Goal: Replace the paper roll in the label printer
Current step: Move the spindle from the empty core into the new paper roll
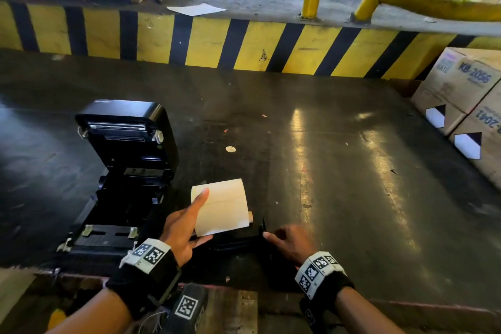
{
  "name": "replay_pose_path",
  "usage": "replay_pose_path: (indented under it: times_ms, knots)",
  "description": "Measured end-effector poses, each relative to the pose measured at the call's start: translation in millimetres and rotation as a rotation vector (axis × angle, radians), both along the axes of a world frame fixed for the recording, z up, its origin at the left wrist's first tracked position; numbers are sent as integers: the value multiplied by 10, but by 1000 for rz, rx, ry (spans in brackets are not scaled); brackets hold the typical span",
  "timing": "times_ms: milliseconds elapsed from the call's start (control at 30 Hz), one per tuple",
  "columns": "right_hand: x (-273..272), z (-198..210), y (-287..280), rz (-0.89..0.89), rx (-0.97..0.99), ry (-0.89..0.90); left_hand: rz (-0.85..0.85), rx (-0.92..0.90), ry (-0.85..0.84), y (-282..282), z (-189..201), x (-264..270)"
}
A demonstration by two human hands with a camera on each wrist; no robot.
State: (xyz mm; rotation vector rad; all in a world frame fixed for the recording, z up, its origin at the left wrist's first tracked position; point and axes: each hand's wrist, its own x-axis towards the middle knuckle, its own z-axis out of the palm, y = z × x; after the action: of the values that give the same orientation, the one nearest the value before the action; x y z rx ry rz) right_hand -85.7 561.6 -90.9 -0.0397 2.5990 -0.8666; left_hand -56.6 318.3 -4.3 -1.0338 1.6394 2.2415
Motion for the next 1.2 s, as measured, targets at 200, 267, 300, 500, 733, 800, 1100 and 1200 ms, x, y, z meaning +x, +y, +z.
replay_pose_path:
  times_ms: [200, 267, 300, 500, 733, 800, 1100, 1200]
  knots:
    - [-34, -67, -160, -55, -64, -75, 52, 65, 33, -135, 29, 68]
    - [-10, -23, -166, -117, -140, 9, 80, 72, 47, -179, 22, 76]
    - [-15, 16, -151, -133, -165, 84, 94, 74, 55, -203, 23, 76]
    - [-143, 390, 103, -277, -378, 350, 120, 56, 104, -302, 57, 34]
    - [-150, 838, 184, -370, -718, 240, 102, 42, 127, -294, 83, 3]
    - [-125, 869, 127, -360, -754, 177, 78, 53, 133, -274, 94, 11]
    - [-115, 1025, 143, -285, -679, 376, -30, -38, 171, -260, 112, 48]
    - [-140, 1118, 104, -211, -663, 504, -57, -61, 168, -231, 125, 65]
